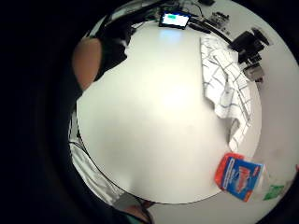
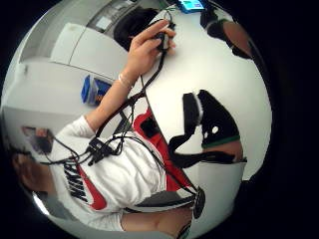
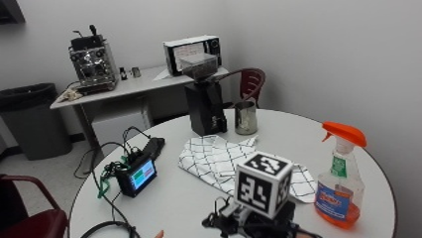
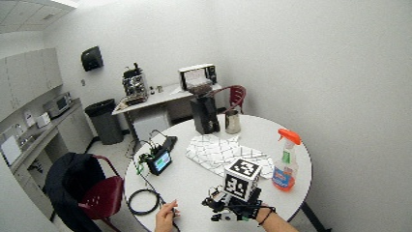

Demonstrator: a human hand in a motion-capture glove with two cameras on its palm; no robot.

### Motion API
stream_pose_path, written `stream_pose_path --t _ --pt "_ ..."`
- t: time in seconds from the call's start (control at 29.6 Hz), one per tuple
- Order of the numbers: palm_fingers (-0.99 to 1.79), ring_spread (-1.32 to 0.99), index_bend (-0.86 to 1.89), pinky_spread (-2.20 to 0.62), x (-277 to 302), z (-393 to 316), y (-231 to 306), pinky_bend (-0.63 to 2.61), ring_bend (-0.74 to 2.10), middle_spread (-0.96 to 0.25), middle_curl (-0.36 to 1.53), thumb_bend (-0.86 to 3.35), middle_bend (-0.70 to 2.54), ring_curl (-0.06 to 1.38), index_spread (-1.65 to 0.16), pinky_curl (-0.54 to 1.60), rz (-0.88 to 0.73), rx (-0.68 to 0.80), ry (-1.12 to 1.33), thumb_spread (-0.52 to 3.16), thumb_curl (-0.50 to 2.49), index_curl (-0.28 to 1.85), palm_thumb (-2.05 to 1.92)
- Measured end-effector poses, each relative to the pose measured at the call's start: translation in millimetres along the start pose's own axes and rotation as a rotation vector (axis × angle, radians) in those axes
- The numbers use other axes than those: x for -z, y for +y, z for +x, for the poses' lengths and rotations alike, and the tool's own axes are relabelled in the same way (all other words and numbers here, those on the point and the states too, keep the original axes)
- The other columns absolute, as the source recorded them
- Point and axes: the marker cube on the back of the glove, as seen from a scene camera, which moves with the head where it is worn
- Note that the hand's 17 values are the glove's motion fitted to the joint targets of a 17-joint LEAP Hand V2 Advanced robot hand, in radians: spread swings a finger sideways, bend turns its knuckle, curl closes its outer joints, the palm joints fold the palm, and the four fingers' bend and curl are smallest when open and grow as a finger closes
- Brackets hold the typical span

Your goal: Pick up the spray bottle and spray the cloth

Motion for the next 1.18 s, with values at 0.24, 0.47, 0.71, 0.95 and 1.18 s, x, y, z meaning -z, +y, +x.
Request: stream_pose_path --t 0.24,0.47,0.71,0.95,1.18 --pt "0.68 -0.02 0.16 0.17 13 22 -55 0.29 0.34 -0.05 0.18 0.32 0.38 0.19 -0.30 0.17 0.000 -0.058 0.030 0.78 0.13 0.17 0.50" --pt "0.66 -0.03 0.15 0.20 19 60 -101 0.27 0.32 -0.06 0.23 0.32 0.38 0.22 -0.35 0.21 -0.011 -0.210 0.098 1.00 0.18 0.21 0.56" --pt "0.56 -0.02 0.12 0.22 53 87 -123 0.31 0.27 -0.05 0.26 0.26 0.35 0.24 -0.38 0.25 0.063 -0.389 0.039 1.11 0.20 0.22 0.54" --pt "0.55 -0.01 0.13 0.22 66 77 -123 0.31 0.25 -0.05 0.29 0.22 0.35 0.24 -0.39 0.27 0.053 -0.371 0.087 1.17 0.23 0.22 0.56" --pt "0.52 0.00 0.13 0.23 77 20 -98 0.31 0.23 -0.05 0.31 0.19 0.33 0.25 -0.39 0.29 0.063 -0.169 0.156 1.20 0.25 0.23 0.58"
